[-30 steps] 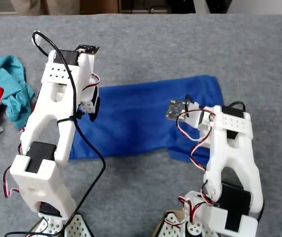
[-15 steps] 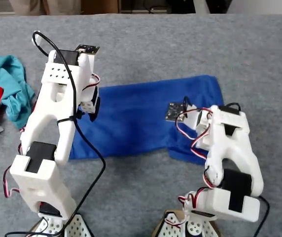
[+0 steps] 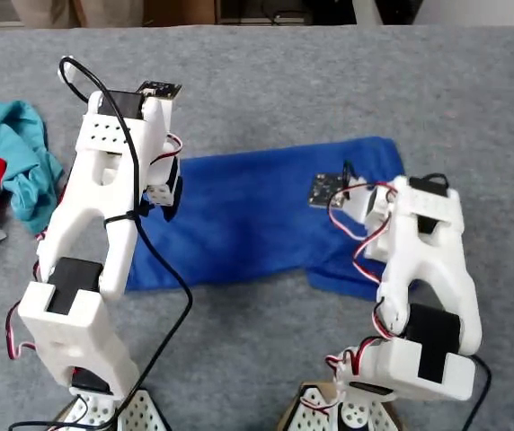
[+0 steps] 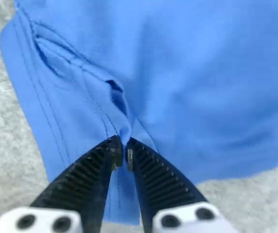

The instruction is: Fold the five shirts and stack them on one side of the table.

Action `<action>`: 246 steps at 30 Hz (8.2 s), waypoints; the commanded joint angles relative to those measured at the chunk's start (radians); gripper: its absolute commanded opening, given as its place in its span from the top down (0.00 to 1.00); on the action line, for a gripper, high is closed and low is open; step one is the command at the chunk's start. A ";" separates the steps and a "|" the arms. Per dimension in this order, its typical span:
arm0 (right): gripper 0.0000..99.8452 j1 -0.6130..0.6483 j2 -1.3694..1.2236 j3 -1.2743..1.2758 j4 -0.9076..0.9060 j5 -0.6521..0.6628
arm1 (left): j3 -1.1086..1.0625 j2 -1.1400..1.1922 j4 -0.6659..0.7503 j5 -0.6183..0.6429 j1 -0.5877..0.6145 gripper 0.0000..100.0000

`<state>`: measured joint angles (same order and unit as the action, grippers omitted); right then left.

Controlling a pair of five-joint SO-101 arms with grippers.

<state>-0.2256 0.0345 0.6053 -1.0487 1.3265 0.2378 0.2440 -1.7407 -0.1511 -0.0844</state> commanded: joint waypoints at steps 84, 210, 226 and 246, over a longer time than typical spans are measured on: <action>0.99 0.044 0.087 -0.148 -0.117 0.021 | -0.112 -0.045 0.063 -0.040 0.005 0.86; 0.99 0.031 0.371 0.156 -0.252 0.023 | -0.114 -0.044 0.100 -0.044 0.005 0.86; 0.99 0.120 0.739 0.593 -0.301 0.021 | -0.114 -0.044 0.103 -0.044 0.003 0.86; 0.93 0.127 0.782 0.429 -0.209 0.021 | -0.114 -0.050 0.095 -0.044 0.005 0.86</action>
<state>-0.1105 0.8707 1.0856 -1.3004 1.3556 0.1197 0.2440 -1.6425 -0.1880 -0.0844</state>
